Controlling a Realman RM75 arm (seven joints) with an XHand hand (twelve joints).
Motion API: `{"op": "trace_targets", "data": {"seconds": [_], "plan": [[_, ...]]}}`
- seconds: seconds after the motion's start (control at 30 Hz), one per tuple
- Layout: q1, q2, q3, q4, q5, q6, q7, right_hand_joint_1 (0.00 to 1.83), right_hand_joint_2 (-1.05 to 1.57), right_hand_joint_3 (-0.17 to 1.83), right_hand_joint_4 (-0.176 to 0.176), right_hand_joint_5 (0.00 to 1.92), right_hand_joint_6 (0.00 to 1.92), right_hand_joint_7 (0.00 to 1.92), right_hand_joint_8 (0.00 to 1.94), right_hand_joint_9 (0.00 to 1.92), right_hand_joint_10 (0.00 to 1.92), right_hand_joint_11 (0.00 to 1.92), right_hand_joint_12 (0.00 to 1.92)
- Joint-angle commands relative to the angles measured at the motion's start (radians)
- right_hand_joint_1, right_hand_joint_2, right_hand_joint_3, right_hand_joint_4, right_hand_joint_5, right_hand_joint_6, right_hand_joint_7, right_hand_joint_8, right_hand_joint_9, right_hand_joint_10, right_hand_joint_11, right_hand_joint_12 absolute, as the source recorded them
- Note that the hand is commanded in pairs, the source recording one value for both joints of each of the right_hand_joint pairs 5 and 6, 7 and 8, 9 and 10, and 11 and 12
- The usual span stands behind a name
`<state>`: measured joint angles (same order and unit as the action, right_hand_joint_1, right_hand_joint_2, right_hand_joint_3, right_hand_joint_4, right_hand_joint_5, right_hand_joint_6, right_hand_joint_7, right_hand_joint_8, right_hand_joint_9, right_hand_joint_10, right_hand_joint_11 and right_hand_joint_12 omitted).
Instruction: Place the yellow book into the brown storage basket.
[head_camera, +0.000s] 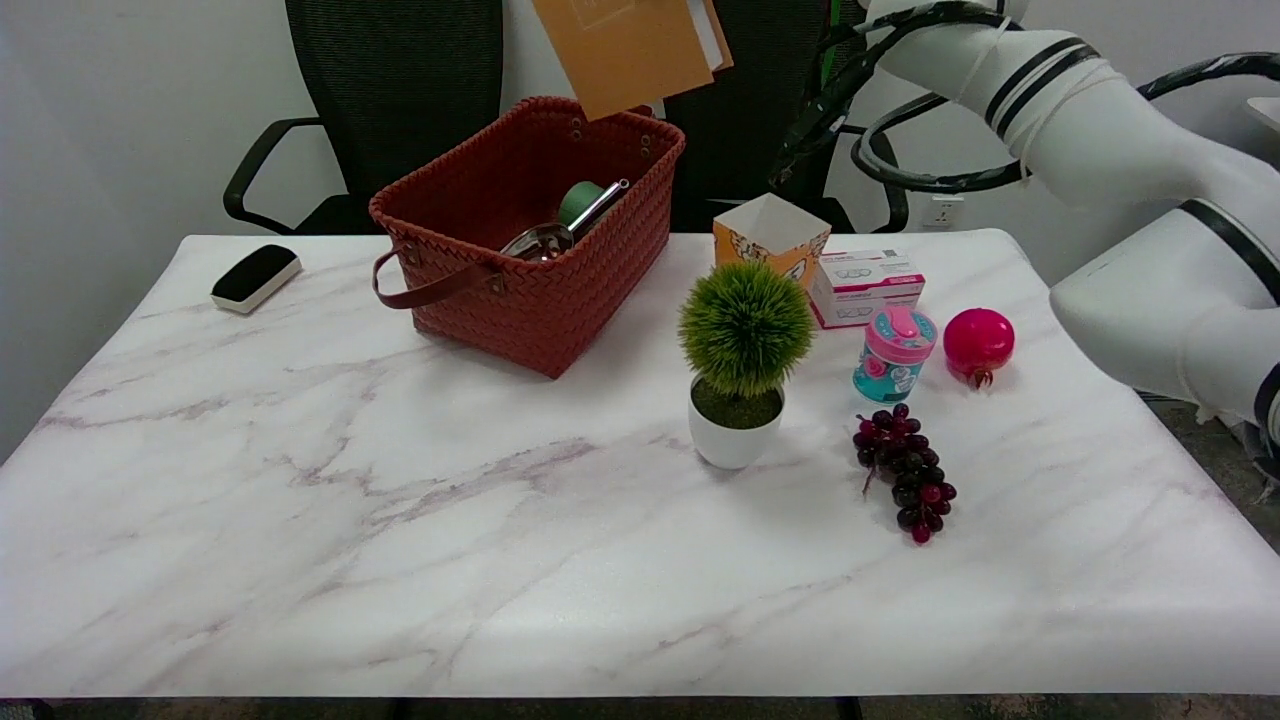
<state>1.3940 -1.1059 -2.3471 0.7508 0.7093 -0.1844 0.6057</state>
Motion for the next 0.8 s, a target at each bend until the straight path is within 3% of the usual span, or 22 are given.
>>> {"op": "trace_targets", "data": {"seconds": [0.03,0.8], "plan": [[0.057,0.017,-0.229,0.009,0.003,-0.034,-0.007,1.26,0.93,0.84,0.000,1.21,1.21,1.43,1.43,1.44,1.44,1.32,1.32],[0.004,0.031,-0.245,0.132,0.004,-0.029,-0.005,1.27,0.82,0.94,0.000,1.19,1.19,1.41,1.41,1.42,1.42,1.29,1.29]]}}
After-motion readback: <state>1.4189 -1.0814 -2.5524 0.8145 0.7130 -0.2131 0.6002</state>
